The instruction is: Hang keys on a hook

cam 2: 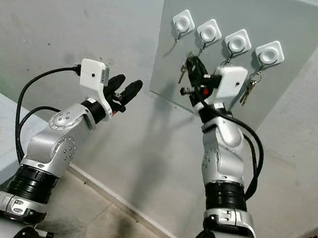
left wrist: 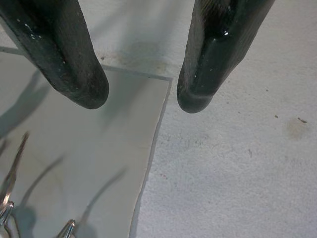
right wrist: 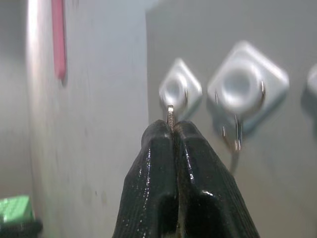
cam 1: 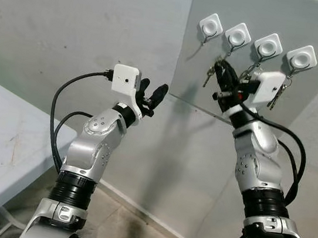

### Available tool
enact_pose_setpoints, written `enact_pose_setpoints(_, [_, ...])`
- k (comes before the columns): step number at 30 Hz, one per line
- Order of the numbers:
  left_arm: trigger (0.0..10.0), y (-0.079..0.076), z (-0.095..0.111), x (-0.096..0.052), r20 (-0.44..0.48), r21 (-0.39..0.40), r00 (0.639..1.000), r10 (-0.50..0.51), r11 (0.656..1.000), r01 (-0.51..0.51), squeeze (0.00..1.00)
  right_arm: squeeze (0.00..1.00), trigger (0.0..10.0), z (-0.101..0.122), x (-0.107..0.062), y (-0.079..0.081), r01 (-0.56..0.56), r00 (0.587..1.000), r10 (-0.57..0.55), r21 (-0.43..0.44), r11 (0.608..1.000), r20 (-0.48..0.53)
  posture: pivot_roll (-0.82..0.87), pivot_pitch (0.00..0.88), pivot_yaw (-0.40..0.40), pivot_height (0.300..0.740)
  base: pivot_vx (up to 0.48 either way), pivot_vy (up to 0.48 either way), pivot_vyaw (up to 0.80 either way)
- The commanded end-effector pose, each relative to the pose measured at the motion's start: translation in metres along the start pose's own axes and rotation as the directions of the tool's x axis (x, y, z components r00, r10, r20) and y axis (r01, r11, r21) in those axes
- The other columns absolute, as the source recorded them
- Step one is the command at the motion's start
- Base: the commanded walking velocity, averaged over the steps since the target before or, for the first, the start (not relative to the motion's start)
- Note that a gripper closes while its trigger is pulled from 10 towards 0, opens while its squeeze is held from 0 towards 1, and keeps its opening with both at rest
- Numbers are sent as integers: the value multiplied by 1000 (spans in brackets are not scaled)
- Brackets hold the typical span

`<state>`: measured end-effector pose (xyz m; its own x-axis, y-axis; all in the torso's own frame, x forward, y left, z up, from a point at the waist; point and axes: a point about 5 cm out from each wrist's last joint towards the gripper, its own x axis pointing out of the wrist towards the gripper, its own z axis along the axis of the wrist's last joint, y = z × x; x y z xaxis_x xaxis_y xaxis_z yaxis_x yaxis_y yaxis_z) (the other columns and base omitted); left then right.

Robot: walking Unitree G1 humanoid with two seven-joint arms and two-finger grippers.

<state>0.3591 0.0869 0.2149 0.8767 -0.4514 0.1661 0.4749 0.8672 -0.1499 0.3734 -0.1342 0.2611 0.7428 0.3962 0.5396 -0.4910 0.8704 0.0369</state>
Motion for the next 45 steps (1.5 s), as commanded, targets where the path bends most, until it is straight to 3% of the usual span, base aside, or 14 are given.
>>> enact_pose_setpoints(1, [10000,-1,6,2,13,6,1000,0,1000,0,0,0,10000,16,8,1,-5,997,5,3,1000,74,13,0,-27,740,0,0,0])
enact_pose_setpoints(7, [10000,-2,6,3,14,4,1000,1,1000,-1,0,0,10000,26,15,-3,15,995,-15,0,1000,102,14,0,-31,740,0,0,0])
enact_pose_setpoints(22, [10000,-2,6,3,17,-2,1000,3,1000,-3,0,0,10000,22,18,-7,53,996,-53,8,999,68,13,0,-34,740,0,0,0])
enact_pose_setpoints(36, [10000,-2,8,2,21,-3,1000,5,1000,-5,0,0,10000,11,16,-18,134,991,-134,40,990,-3,18,0,-38,740,0,0,0])
enact_pose_setpoints(45, [10000,-1,8,2,21,-5,1000,7,1000,-7,0,0,10000,12,9,-29,198,980,-200,61,978,19,16,0,-35,740,0,0,0])
